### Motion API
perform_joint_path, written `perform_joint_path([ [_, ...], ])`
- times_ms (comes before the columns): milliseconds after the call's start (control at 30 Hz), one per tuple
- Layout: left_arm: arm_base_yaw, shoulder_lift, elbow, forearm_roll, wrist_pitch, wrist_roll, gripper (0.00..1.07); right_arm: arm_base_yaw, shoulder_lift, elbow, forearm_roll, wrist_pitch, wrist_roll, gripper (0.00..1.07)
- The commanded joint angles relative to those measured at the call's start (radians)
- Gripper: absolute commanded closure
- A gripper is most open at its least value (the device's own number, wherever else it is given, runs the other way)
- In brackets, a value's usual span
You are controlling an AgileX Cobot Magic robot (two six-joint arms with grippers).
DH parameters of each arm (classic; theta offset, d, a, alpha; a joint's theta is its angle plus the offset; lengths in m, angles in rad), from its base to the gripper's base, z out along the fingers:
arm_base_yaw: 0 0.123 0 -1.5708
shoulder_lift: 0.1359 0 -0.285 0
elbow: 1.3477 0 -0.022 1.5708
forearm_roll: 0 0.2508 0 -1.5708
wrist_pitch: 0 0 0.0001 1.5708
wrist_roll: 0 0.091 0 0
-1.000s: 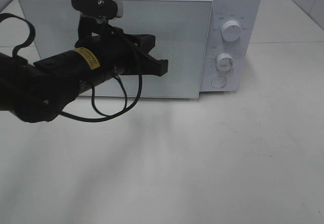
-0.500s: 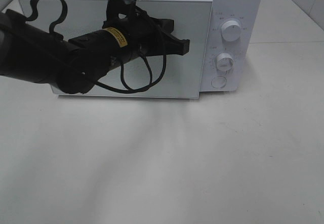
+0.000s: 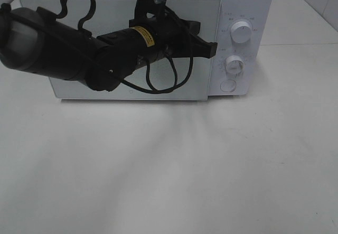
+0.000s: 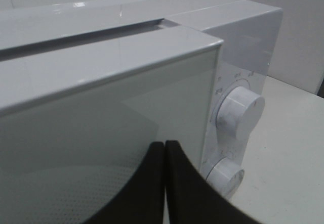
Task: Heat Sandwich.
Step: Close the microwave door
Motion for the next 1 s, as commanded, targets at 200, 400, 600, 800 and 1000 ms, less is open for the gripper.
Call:
perform_joint_path([
  [200,0.038,0.053,-0.124,-0.074,0.031,0.019,1.06,-0.008,-0.026,0.0,-0.002,-0.008,-0.01,0.31],
  [400,0.046,0.063,-0.15,-0.072,0.057,0.019,1.06,-0.008,-0.026,0.0,-0.002,-0.008,-0.011,0.31],
  [600,0.044,0.063,-0.15,-0.049,0.057,0.018,1.06,-0.008,-0.026,0.0,-0.002,-0.008,-0.01,0.31],
  [800,0.044,0.063,-0.15,-0.049,0.057,0.017,1.06,-0.008,-0.026,0.0,-0.002,-0.008,-0.01,0.31],
  [1000,0.037,0.053,-0.147,-0.049,0.07,0.014,1.06,-0.008,-0.026,0.0,-0.002,-0.008,-0.009,0.31],
])
